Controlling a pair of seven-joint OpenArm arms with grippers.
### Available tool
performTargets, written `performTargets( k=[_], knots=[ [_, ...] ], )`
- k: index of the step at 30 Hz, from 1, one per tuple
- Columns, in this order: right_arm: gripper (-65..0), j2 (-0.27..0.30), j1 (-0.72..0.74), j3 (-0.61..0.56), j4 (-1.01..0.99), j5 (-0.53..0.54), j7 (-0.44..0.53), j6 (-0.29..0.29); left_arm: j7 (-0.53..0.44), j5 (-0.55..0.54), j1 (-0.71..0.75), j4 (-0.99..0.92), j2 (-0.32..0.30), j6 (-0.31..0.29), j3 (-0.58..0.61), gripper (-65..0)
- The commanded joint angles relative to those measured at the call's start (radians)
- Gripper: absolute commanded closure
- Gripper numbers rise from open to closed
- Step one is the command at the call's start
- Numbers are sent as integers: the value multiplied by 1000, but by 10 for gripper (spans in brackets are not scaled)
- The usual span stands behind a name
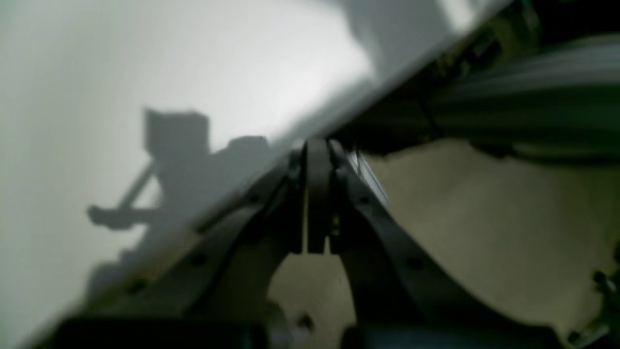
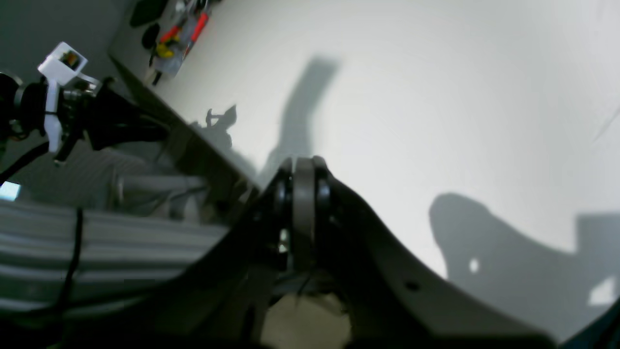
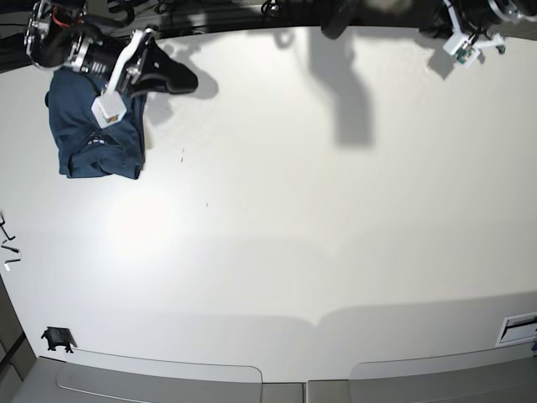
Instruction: Fold the T-shirt properly
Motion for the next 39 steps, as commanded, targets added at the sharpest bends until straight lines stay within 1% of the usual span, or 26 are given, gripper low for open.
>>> performTargets(
  k=[1, 3, 6, 9, 12, 14, 16, 17, 18, 20, 22, 23, 26, 29, 30, 33, 34, 35, 37, 39],
  knots=[
    [0, 14, -32, 7, 16, 28, 18, 6, -8, 10, 39, -8, -7, -1, -6, 0],
    [0, 14, -97, 7, 16, 28, 18, 6, -8, 40, 98, -66, -7, -1, -6, 0],
    [0, 14, -195, 6, 16, 25, 18, 6, -24, 42, 173, -212, -7, -1, -6, 0],
    [0, 14, -281, 5, 9, -34, 18, 6, -80, 43, 202, -417, -7, 0, -6, 0],
    [0, 14, -338, -8, -29, -88, 18, 6, -169, 42, 180, -655, -7, -1, -4, 0],
    [0, 14, -350, -32, -81, -155, 18, 6, -193, 42, 137, -815, -7, -1, -3, 0],
    [0, 14, -349, -69, -162, -261, 18, 6, -193, 41, 78, -963, -7, -1, -2, 0],
    [0, 14, -347, -90, -211, -331, 18, 6, -193, 38, 47, -1031, -8, -1, 3, 0],
    [0, 15, -346, -113, -267, -409, 71, 6, -192, 38, 15, -1092, -8, -1, 7, 0],
    [0, 21, -339, -168, -389, -563, 254, 6, -193, 39, -40, -1190, -8, -1, 32, 0],
    [0, 40, -312, -244, -524, -697, 435, 6, -195, 39, -87, -1257, -7, -2, 78, 0],
    [0, 53, -289, -289, -595, -752, 504, 6, -209, 40, -107, -1282, -7, -2, 111, 0],
    [0, 76, -181, -436, -811, -881, 642, 6, -295, 60, -161, -1326, -7, -14, 237, 0],
    [0, 71, -51, -576, -1022, -979, 750, 6, -426, 186, -210, -1332, 2, -14, 381, 0],
    [0, 68, -6, -623, -1086, -1007, 786, -17, -478, 241, -225, -1332, 6, -14, 426, 0],
    [0, 37, 119, -750, -1251, -1062, 859, -214, -628, 411, -267, -1332, 29, -7, 529, 0],
    [0, 24, 156, -790, -1297, -1061, 874, -272, -670, 454, -280, -1332, 39, 20, 556, 0],
    [0, 12, 190, -830, -1338, -1060, 892, -317, -704, 495, -293, -1334, 50, 55, 577, 0],
    [0, -14, 248, -906, -1410, -1060, 934, -381, -758, 565, -325, -1351, 77, 144, 608, 0],
    [0, -39, 293, -977, -1472, -1060, 988, -441, -778, 618, -363, -1393, 107, 240, 625, 0]
  ],
)
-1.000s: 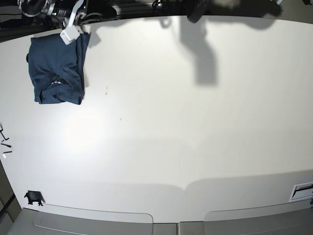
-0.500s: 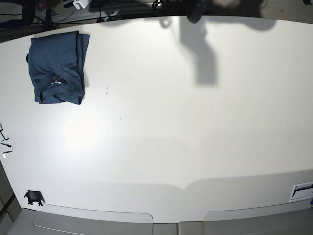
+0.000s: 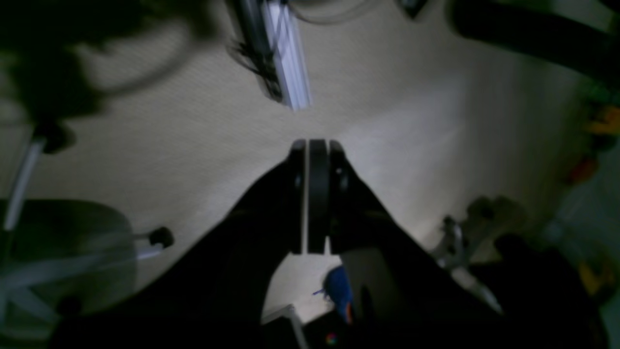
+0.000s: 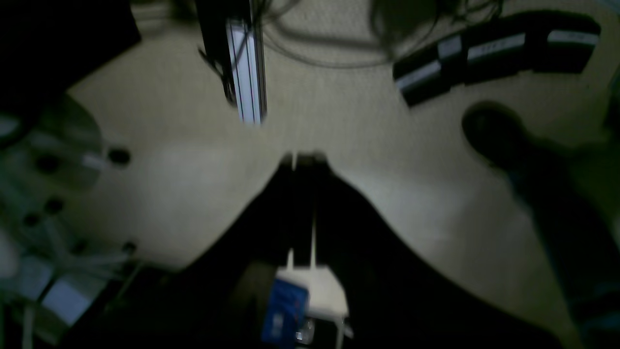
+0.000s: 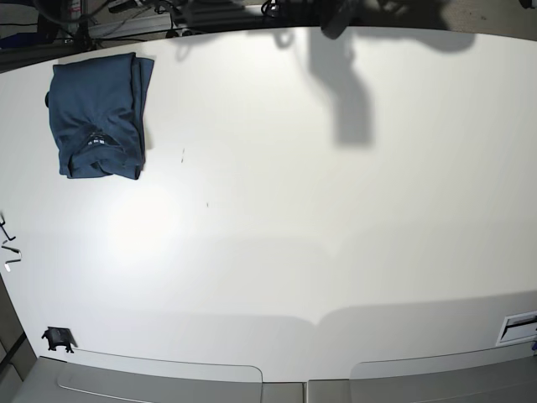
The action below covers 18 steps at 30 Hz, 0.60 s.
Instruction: Fold the T-shirt properly
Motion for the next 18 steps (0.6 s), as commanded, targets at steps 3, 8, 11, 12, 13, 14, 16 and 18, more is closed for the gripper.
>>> performTargets(
  k=[3, 8, 11, 12, 13, 14, 16, 18],
  knots=[
    [0, -31, 41, -87, -67, 2, 61, -81, 1, 33, -45, -93, 25, 64, -1, 0],
    [0, -88, 92, -174, -137, 5, 180, -200, -14, 33, -122, -247, 45, 71, -2, 0],
    [0, -111, 116, -177, -152, 64, 236, -251, -55, 33, -144, -286, 44, 71, -2, 0],
    [0, -118, 127, -177, -155, 97, 242, -254, -64, 33, -149, -293, 45, 71, -2, 0],
    [0, -123, 137, -177, -157, 130, 242, -254, -78, 33, -152, -298, 45, 71, -2, 0],
    [0, -126, 148, -177, -158, 158, 242, -254, -90, 33, -154, -299, 45, 71, -2, 0],
    [0, -129, 168, -177, -158, 191, 242, -254, -104, 33, -154, -298, 47, 72, -2, 0],
    [0, -129, 184, -177, -158, 218, 246, -254, -107, 63, -154, -299, 55, 104, -2, 0]
  ],
)
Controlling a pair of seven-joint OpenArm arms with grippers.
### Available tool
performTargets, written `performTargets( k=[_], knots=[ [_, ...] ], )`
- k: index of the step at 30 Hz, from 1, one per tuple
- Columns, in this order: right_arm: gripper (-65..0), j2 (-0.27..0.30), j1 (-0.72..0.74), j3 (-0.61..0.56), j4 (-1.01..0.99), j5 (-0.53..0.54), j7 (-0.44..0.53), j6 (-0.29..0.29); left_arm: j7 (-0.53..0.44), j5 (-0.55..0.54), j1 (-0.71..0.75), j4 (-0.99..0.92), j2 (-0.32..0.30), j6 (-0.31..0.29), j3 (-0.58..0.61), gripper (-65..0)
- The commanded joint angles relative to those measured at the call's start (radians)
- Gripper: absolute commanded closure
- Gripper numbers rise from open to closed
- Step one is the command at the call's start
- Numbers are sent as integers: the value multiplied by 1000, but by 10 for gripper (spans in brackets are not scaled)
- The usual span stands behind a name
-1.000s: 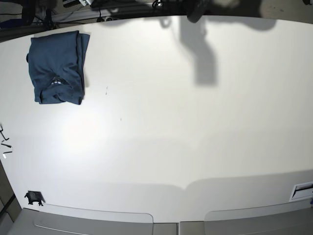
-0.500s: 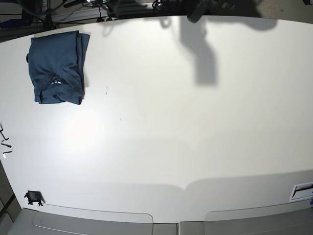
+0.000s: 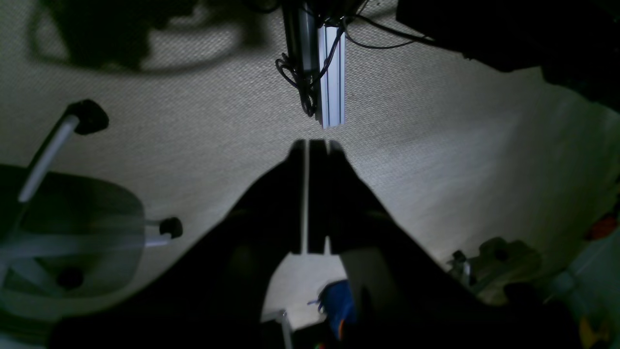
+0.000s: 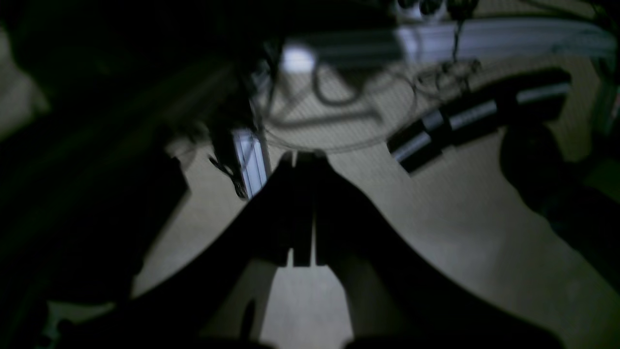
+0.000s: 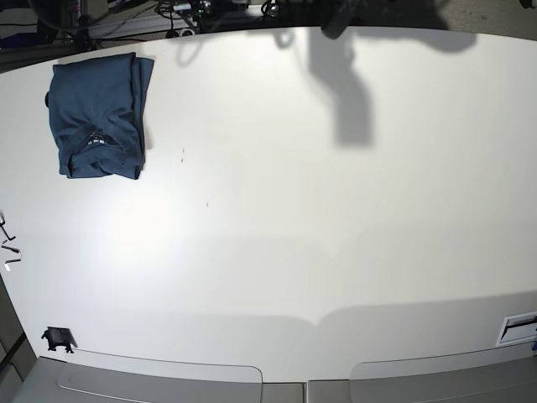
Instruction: Fold the T-shirt properly
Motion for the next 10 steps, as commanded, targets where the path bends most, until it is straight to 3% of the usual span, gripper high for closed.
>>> performTargets(
  k=[1, 4, 10],
  knots=[
    [0, 5, 5, 0, 3, 5, 11, -3, -4, 39, 13, 0, 7, 30, -2, 0],
    [0, 4, 16, 0, 3, 5, 12, -3, -30, 114, 13, -9, 32, 131, -2, 0],
    [0, -3, 15, 0, -7, 5, 14, -3, -54, 110, -30, -72, 76, 143, -2, 0]
  ],
)
